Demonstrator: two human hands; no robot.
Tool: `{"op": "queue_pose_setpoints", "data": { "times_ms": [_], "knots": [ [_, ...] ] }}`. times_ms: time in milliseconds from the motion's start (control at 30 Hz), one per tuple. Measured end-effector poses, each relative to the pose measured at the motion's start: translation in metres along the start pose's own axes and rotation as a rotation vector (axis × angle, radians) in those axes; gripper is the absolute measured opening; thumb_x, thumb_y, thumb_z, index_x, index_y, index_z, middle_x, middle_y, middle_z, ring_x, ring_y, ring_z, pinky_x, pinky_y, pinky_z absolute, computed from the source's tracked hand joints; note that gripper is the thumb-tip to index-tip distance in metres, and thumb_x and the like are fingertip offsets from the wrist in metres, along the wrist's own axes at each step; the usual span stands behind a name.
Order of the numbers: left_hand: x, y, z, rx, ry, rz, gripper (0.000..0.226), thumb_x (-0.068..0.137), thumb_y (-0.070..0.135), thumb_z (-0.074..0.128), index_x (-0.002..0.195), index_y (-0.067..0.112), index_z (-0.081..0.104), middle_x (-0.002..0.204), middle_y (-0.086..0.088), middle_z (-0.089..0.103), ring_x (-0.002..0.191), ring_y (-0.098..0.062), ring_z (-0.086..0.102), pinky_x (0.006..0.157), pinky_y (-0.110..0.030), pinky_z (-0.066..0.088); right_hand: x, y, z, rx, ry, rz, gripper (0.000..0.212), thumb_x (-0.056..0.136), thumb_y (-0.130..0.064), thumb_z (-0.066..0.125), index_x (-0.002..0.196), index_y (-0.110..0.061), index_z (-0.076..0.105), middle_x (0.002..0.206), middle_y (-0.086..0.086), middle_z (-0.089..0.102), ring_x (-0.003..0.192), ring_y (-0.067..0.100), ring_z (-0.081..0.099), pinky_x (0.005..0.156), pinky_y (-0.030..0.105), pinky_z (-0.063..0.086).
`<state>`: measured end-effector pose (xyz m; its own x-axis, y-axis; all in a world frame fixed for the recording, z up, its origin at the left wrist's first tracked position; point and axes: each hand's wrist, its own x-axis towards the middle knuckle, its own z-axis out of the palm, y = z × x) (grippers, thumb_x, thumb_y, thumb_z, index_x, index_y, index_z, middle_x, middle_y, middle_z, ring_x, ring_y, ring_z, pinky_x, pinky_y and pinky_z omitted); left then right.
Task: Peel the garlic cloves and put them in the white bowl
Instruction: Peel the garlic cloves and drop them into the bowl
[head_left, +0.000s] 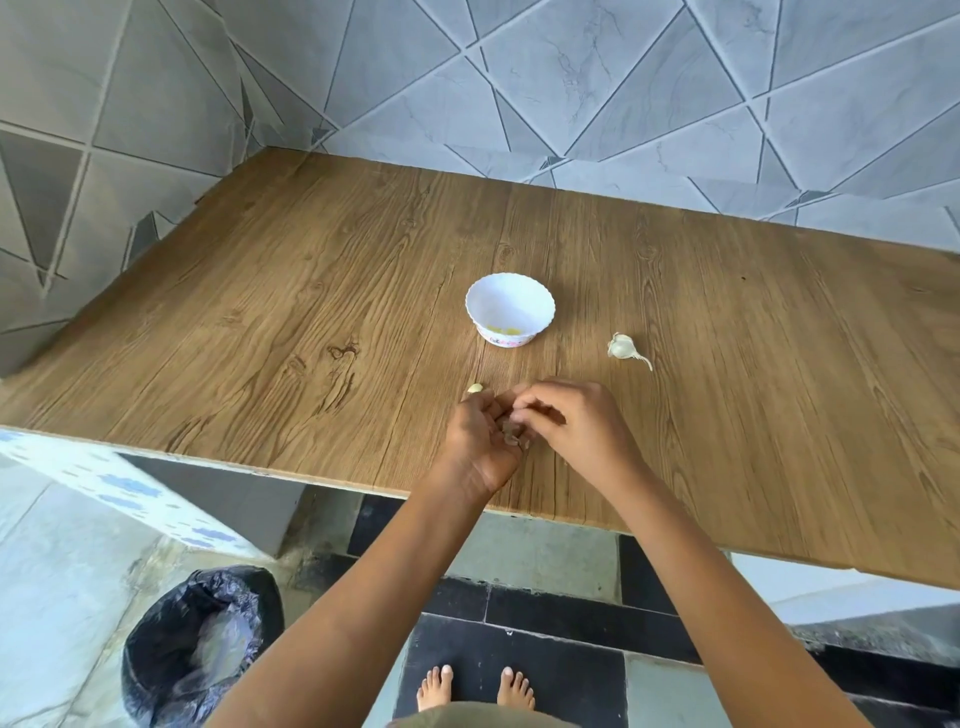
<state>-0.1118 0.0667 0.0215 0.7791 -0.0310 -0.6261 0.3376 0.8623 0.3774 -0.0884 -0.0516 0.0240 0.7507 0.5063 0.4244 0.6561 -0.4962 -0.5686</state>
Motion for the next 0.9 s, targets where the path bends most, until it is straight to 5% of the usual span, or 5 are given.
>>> {"op": "queue_pose_setpoints", "data": {
  "times_ms": [167, 333, 567, 733, 900],
  "knots": [
    [0.002, 0.005, -0.008, -0.041, -0.011, -0.018, 0.044, 0.101, 0.02, 0.028, 0.087, -0.006, 0.06, 0.087, -0.02, 0.063, 0.084, -0.028, 0.06, 0.084, -0.035, 0.05, -0.018, 0.013, -0.008, 0.084, 0.058, 0.052, 0.018, 0.086, 0.002, 0.061, 0.098, -0.006, 0.072, 0.093, -0.003, 0.07, 0.086, 0.005, 0.064, 0.075, 0.013, 0.05],
    [0.003, 0.011, -0.018, -0.05, 0.006, 0.01, 0.042, 0.099, 0.018, 0.027, 0.092, -0.007, 0.06, 0.095, -0.021, 0.062, 0.091, -0.029, 0.059, 0.096, -0.037, 0.043, -0.031, 0.026, 0.006, -0.076, -0.162, 0.194, 0.016, 0.081, -0.008, 0.071, 0.097, -0.009, 0.071, 0.087, 0.0, 0.067, 0.072, 0.011, 0.061, 0.071, 0.028, 0.054],
    [0.002, 0.013, -0.022, -0.064, 0.026, 0.026, 0.043, 0.1, 0.019, 0.027, 0.093, -0.007, 0.06, 0.097, -0.02, 0.062, 0.092, -0.028, 0.059, 0.096, -0.036, 0.044, -0.007, 0.024, 0.02, -0.189, -0.321, 0.296, 0.007, 0.083, -0.008, 0.068, 0.076, -0.011, 0.067, 0.083, 0.001, 0.064, 0.078, 0.017, 0.059, 0.076, 0.038, 0.05],
    [0.001, 0.012, -0.022, -0.062, 0.054, 0.042, 0.045, 0.1, 0.02, 0.026, 0.092, -0.007, 0.061, 0.095, -0.021, 0.062, 0.091, -0.029, 0.06, 0.09, -0.037, 0.047, -0.004, 0.02, 0.012, -0.188, -0.375, 0.31, 0.012, 0.089, -0.003, 0.053, 0.084, -0.01, 0.06, 0.088, -0.003, 0.056, 0.081, 0.011, 0.053, 0.071, 0.025, 0.04],
    [-0.001, 0.004, -0.014, -0.049, 0.069, 0.042, 0.041, 0.101, 0.019, 0.029, 0.081, 0.0, 0.06, 0.064, -0.013, 0.067, 0.073, -0.022, 0.059, 0.072, -0.031, 0.048, 0.016, 0.001, -0.003, -0.086, -0.331, 0.033, 0.006, 0.087, -0.007, 0.061, 0.084, -0.01, 0.065, 0.087, -0.008, 0.058, 0.08, 0.007, 0.046, 0.07, 0.02, 0.035]
  ]
}}
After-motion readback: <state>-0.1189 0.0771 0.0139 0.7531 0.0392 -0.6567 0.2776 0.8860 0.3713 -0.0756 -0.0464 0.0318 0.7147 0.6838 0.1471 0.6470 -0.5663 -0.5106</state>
